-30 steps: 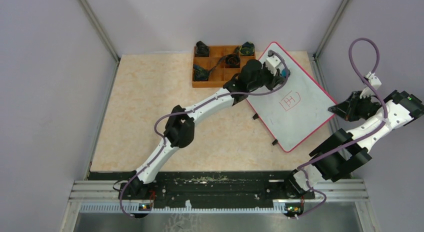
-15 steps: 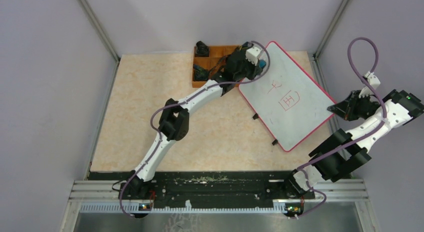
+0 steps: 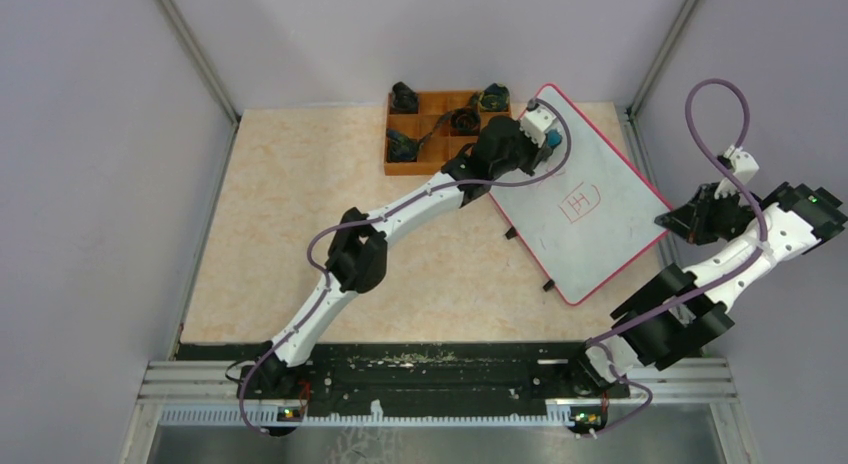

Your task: Erase the whiteboard

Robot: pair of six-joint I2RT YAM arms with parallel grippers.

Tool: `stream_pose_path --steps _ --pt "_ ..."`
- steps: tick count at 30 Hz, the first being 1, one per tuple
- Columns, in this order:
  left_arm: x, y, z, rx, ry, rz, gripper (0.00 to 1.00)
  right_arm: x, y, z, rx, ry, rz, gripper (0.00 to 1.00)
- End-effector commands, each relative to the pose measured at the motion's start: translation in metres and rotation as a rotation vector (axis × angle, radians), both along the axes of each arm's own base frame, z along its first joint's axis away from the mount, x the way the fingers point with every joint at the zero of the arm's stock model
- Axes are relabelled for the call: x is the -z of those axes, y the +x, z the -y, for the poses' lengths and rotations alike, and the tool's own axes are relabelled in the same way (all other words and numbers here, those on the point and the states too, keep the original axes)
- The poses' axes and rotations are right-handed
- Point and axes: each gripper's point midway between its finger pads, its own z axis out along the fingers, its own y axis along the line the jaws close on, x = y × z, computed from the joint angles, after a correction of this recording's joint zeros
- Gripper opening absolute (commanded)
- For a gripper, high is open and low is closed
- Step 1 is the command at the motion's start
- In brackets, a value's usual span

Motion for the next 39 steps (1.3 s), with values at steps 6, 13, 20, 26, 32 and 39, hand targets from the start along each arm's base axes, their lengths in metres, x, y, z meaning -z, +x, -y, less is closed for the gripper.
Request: stream_pose_path --steps 6,13,20,26,32,39 --pt "-0.067 -0.064 0.038 0.201 -0.124 0.082 0.0 0.012 -0.008 -0.007 -0.104 -0.147 -0.009 0.0" --pt "-0.094 -0.095 0.049 0.253 -0.156 0.125 0.0 0.013 -0.007 -0.008 -0.107 -0.142 -0.011 0.0" --pt "-0.097 -0.104 0.052 0.249 -0.144 0.141 0.0 0.013 -0.007 -0.008 -0.106 -0.14 -0.009 0.0" --pt "-0.086 -0.072 0.038 0.157 -0.115 0.151 0.0 0.013 -0.009 -0.009 -0.108 -0.15 -0.01 0.0" --pt "-0.063 -0.031 0.012 0.051 -0.066 0.109 0.0 0.013 -0.008 -0.008 -0.106 -0.145 -0.009 0.0" --pt "-0.001 0.003 -0.021 -0.029 0.047 0.011 0.0 0.011 -0.006 -0.008 -0.105 -0.141 -0.005 0.0"
